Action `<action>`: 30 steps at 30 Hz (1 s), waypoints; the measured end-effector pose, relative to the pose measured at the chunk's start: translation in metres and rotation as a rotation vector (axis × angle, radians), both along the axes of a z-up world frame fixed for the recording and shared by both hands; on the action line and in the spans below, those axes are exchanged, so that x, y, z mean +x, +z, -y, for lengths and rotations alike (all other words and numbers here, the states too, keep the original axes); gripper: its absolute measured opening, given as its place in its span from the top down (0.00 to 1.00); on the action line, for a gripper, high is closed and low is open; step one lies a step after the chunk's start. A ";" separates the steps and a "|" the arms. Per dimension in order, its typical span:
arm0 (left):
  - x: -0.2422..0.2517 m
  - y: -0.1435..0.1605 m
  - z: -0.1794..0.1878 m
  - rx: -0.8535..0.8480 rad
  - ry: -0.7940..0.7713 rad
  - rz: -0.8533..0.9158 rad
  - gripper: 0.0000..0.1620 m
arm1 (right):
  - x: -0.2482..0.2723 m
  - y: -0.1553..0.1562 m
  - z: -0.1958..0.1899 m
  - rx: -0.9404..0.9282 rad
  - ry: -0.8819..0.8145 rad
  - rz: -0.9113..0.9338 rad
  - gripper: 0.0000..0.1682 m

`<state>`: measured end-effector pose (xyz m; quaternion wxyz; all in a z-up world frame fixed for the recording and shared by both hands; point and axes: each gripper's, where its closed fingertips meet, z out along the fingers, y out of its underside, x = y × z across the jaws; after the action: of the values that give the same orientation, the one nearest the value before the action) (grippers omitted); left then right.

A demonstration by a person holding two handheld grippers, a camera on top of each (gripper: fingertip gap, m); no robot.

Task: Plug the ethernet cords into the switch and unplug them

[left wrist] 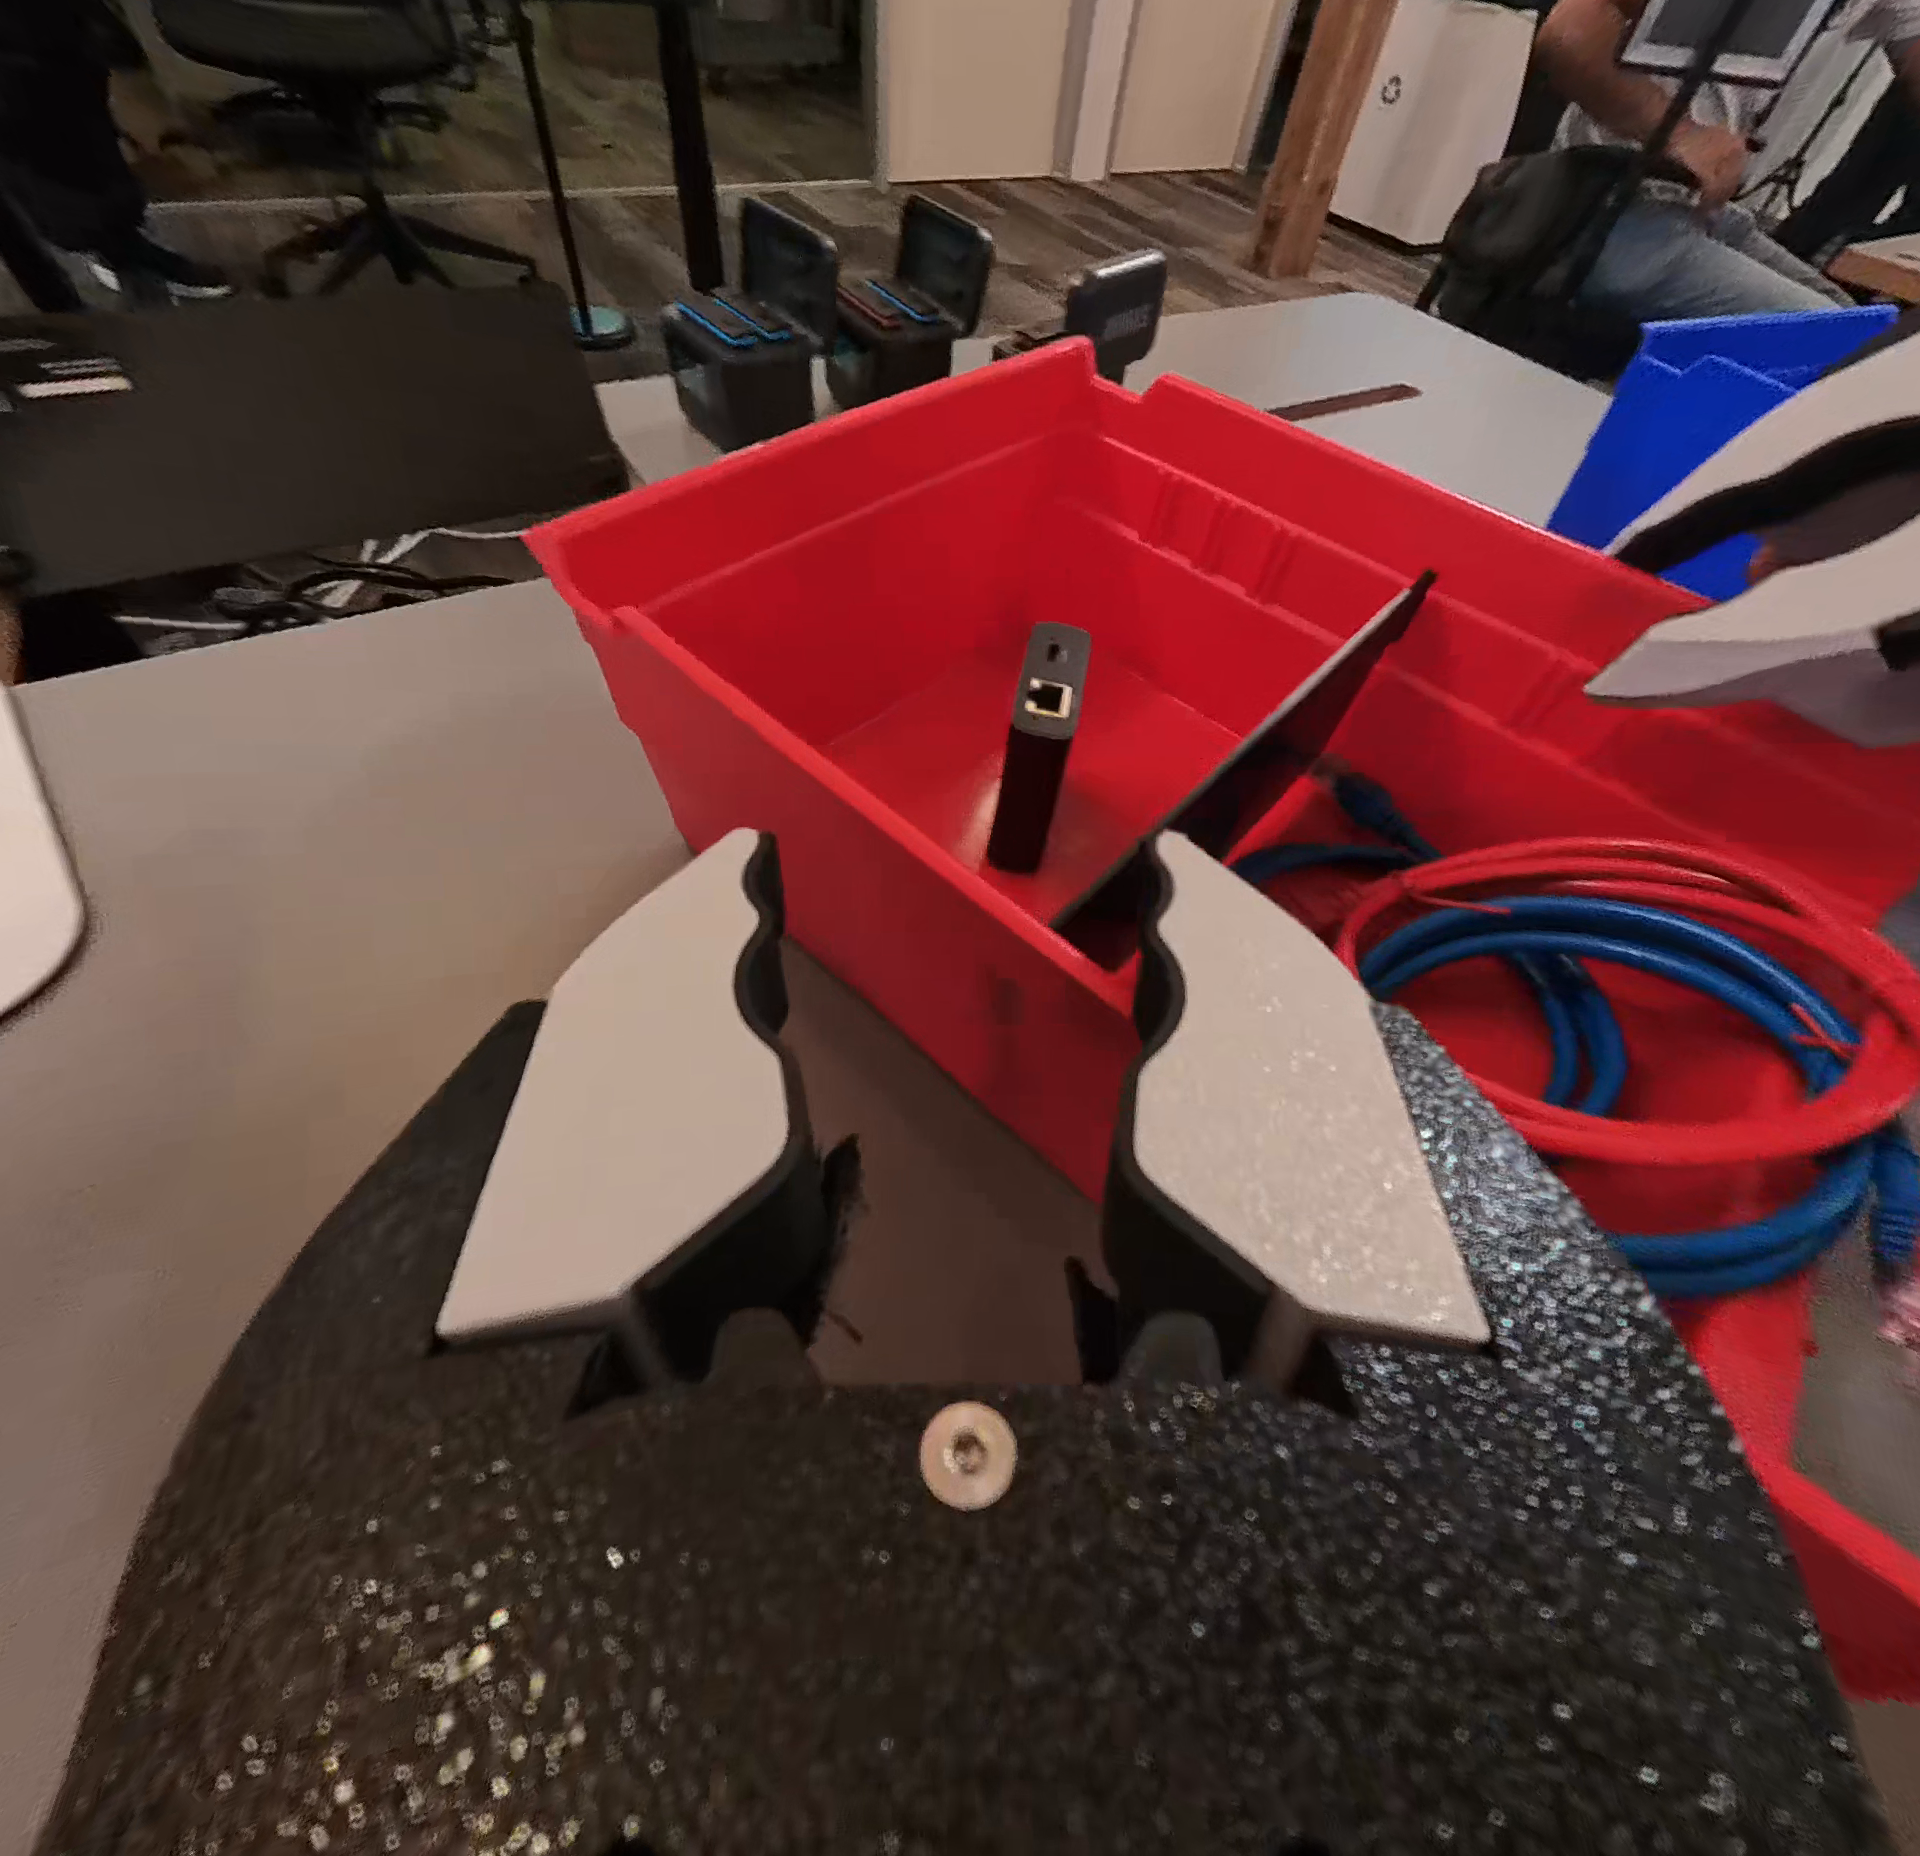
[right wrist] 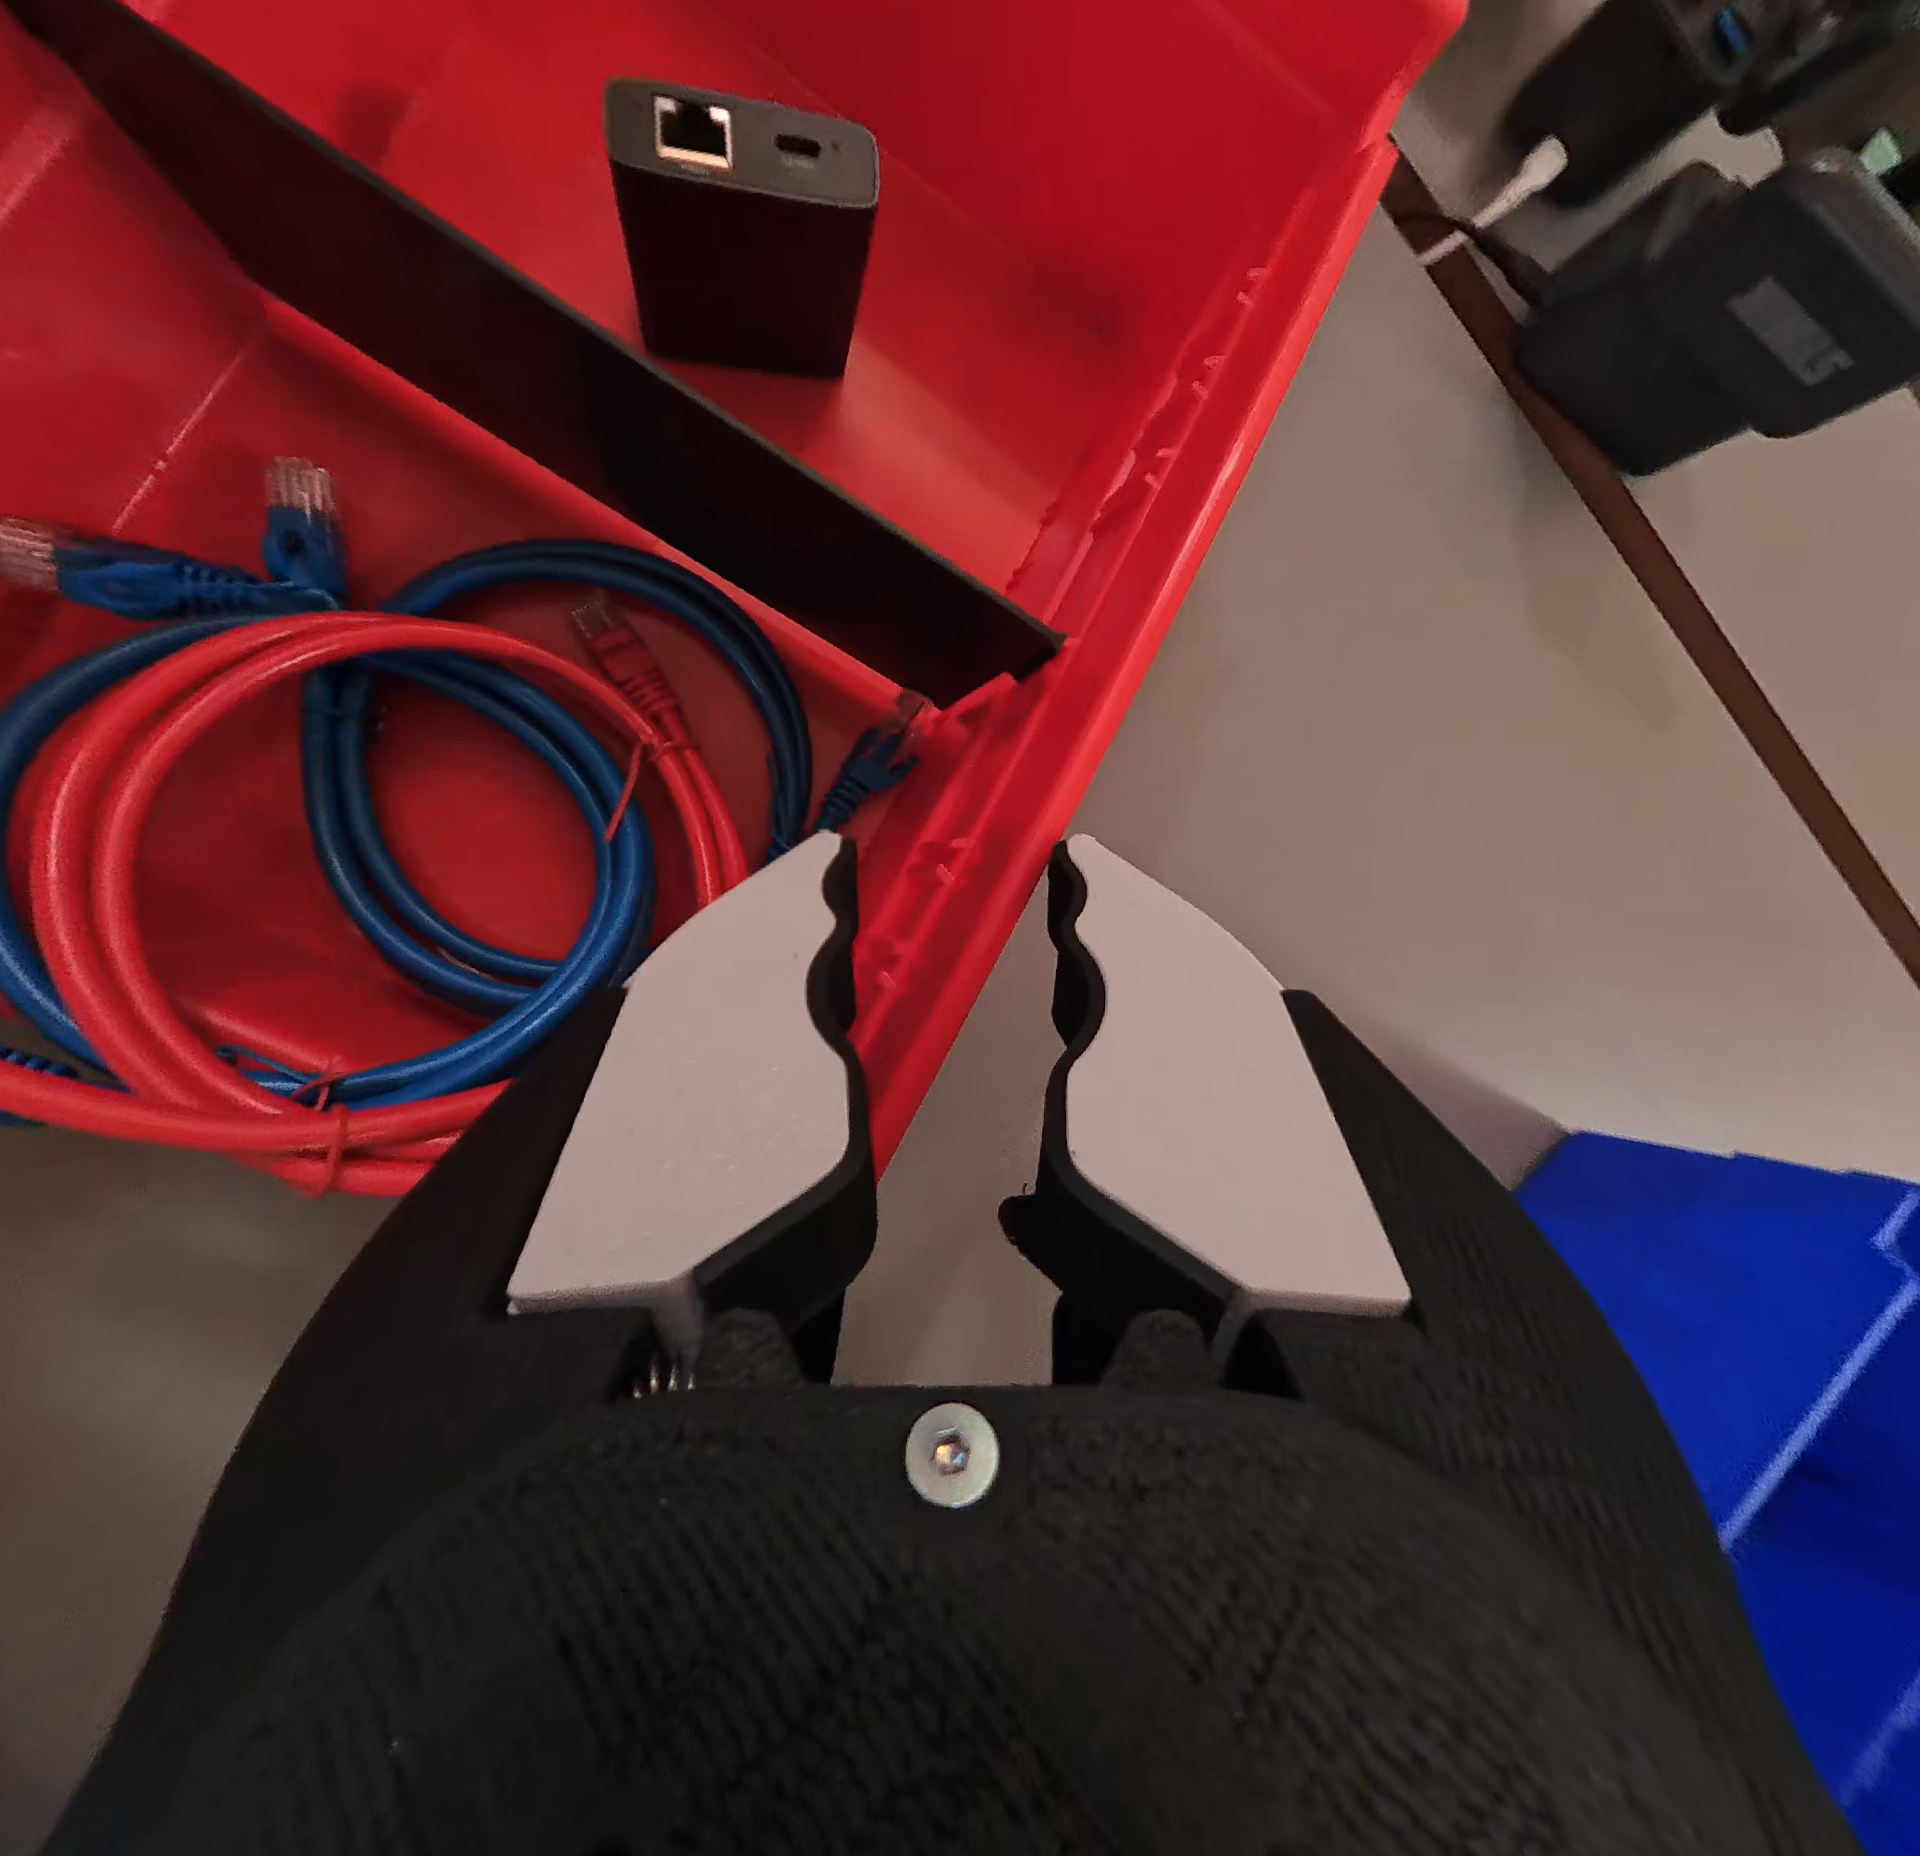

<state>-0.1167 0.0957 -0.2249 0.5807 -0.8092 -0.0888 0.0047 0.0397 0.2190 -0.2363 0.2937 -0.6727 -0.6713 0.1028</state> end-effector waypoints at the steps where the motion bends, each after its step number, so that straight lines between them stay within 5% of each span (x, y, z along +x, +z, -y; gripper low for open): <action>1: -0.006 0.002 0.003 0.010 0.014 -0.012 0.58 | -0.001 0.001 0.004 -0.020 0.010 -0.016 0.79; 8: -0.065 0.033 0.031 0.204 0.197 -0.122 0.51 | -0.019 0.058 -0.003 -0.053 0.121 -0.315 0.82; 11: -0.080 0.036 0.039 0.299 0.259 -0.160 0.53 | -0.052 0.079 0.016 -0.065 0.363 -0.407 0.82; 19: -0.073 0.024 0.041 0.331 0.260 -0.227 0.52 | -0.126 0.017 0.014 0.443 1.002 0.218 0.79; 24: -0.073 0.026 0.041 0.336 0.257 -0.242 0.51 | -0.142 -0.028 0.008 0.354 1.129 0.522 0.76; 28: -0.076 0.029 0.043 0.341 0.267 -0.260 0.51 | -0.149 -0.047 0.019 0.205 1.156 0.560 0.74; 30: -0.077 0.031 0.045 0.349 0.269 -0.252 0.51 | -0.152 -0.051 0.020 0.226 1.187 0.563 0.81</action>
<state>-0.1942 0.0511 -0.1936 0.7124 -0.6705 -0.1218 0.1674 -0.1127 0.1988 -0.2873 0.0695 -0.1553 -0.9854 -0.0034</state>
